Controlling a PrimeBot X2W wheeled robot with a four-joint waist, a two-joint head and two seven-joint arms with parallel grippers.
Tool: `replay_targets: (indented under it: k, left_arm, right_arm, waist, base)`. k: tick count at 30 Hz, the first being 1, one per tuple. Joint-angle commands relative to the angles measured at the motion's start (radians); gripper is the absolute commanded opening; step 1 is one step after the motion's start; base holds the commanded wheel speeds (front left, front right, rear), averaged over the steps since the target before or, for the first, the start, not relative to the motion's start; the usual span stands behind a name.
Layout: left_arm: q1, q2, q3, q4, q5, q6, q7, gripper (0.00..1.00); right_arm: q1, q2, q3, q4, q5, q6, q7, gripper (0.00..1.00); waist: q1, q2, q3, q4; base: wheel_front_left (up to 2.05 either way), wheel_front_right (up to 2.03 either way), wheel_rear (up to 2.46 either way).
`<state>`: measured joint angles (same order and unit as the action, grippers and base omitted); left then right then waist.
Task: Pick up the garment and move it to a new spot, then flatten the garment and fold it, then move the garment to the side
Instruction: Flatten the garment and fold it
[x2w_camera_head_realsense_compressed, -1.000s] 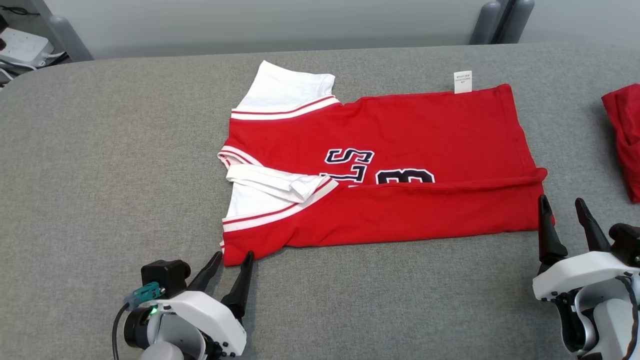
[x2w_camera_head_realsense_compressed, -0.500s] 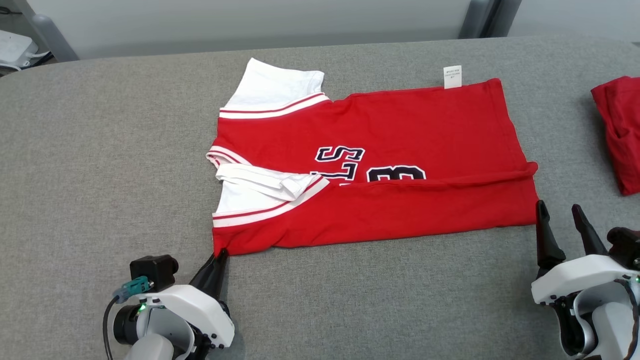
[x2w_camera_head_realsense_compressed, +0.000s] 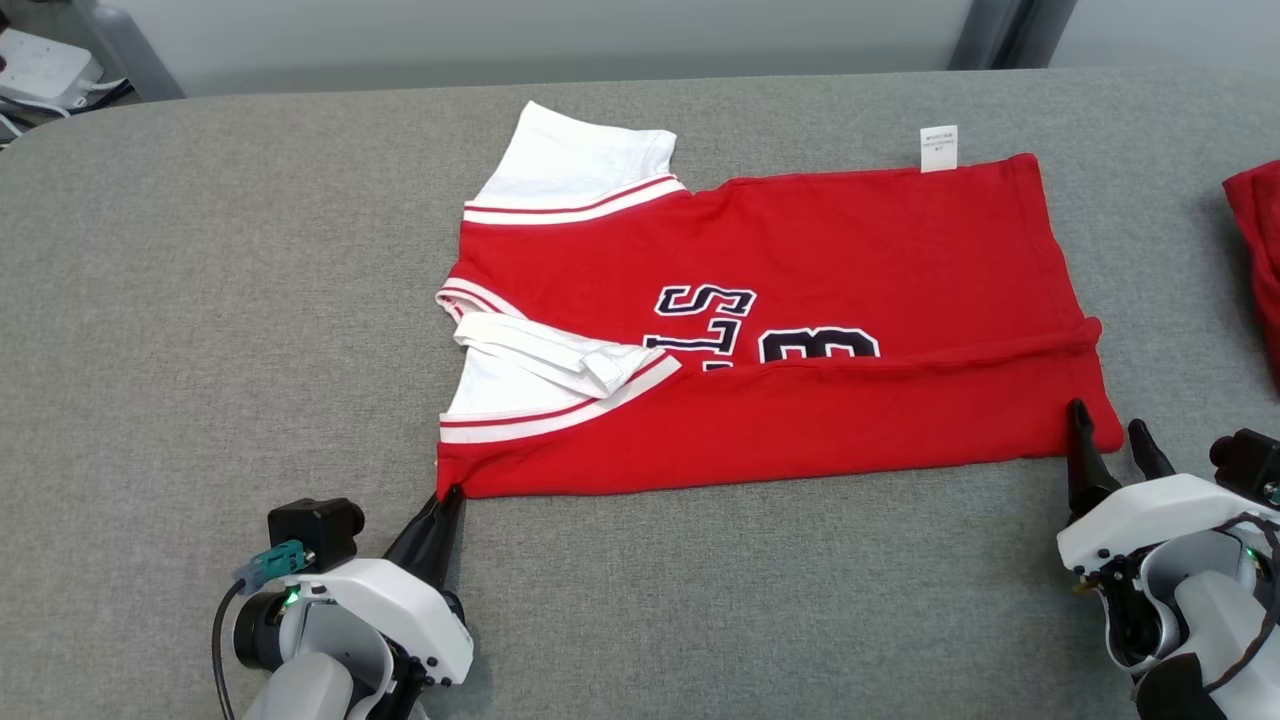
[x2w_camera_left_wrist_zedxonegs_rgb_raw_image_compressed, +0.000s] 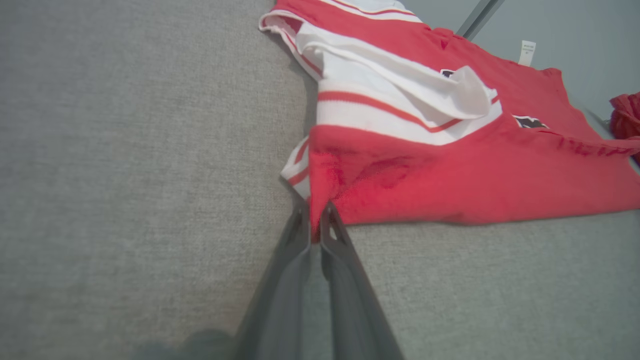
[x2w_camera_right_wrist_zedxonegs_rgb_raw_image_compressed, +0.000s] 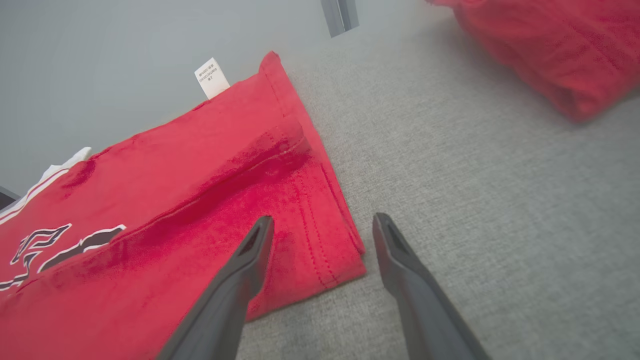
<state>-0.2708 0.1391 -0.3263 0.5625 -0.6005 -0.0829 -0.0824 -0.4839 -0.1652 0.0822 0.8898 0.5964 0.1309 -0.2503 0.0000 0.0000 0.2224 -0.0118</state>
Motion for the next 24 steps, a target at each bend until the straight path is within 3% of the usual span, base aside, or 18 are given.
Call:
replay_targets:
  k: [1,2,3,4,6,7,8,9,24]
  left_arm:
    - [-0.036,0.019,0.028,-0.015,0.002,-0.008,-0.013,0.00]
    - [-0.039,0.019,0.027,-0.011,0.003,-0.008,-0.016,0.00]
    - [-0.041,0.019,0.025,-0.008,0.005,-0.008,-0.019,0.00]
    - [-0.043,0.018,0.023,-0.004,0.005,-0.008,-0.021,0.00]
    - [-0.047,0.016,0.021,0.000,0.004,-0.009,-0.025,0.00]
    - [-0.048,0.016,0.020,0.001,0.004,-0.010,-0.026,0.00]
    - [-0.049,0.015,0.018,0.002,0.003,-0.010,-0.028,0.00]
    - [-0.050,0.015,0.017,0.003,0.002,-0.011,-0.030,0.00]
    - [0.023,0.031,0.000,-0.065,-0.015,-0.007,-0.033,0.00]
  right_arm:
    - [-0.016,-0.013,0.028,0.004,0.019,0.000,-0.011,1.00]
    - [-0.023,-0.015,0.031,0.031,0.031,0.000,-0.011,0.89]
    - [-0.030,-0.018,0.036,0.056,0.040,0.000,-0.011,0.58]
    - [-0.035,-0.019,0.038,0.082,0.049,0.000,-0.011,0.48]
    - [-0.043,-0.020,0.051,0.116,0.057,0.000,-0.011,0.42]
    - [-0.045,-0.021,0.056,0.124,0.061,0.000,-0.011,0.30]
    - [-0.044,-0.021,0.061,0.128,0.065,0.000,-0.011,0.04]
    - [-0.043,-0.023,0.068,0.127,0.067,0.000,-0.011,0.00]
    - [0.124,-0.071,0.103,-0.053,0.076,0.000,-0.011,0.00]
  waist:
    - [0.0000,0.0000,0.001,0.008]
    - [0.0000,0.0000,0.000,0.013]
    - [0.0000,0.0000,-0.001,0.017]
    - [0.0000,0.0000,-0.003,0.021]
    - [0.0000,0.0000,-0.005,0.027]
    - [0.0000,0.0000,-0.007,0.029]
    - [0.0000,0.0000,-0.008,0.030]
    - [0.0000,0.0000,-0.010,0.031]
    - [0.0000,0.0000,-0.047,0.018]
  base:
    - [0.00,0.00,0.00]
    - [0.00,0.00,0.00]
    - [0.00,0.00,0.00]
    - [0.00,0.00,0.00]
    - [0.00,0.00,0.00]
    - [0.00,0.00,0.00]
    - [0.00,0.00,0.00]
    - [0.00,0.00,0.00]
    - [0.00,0.00,0.00]
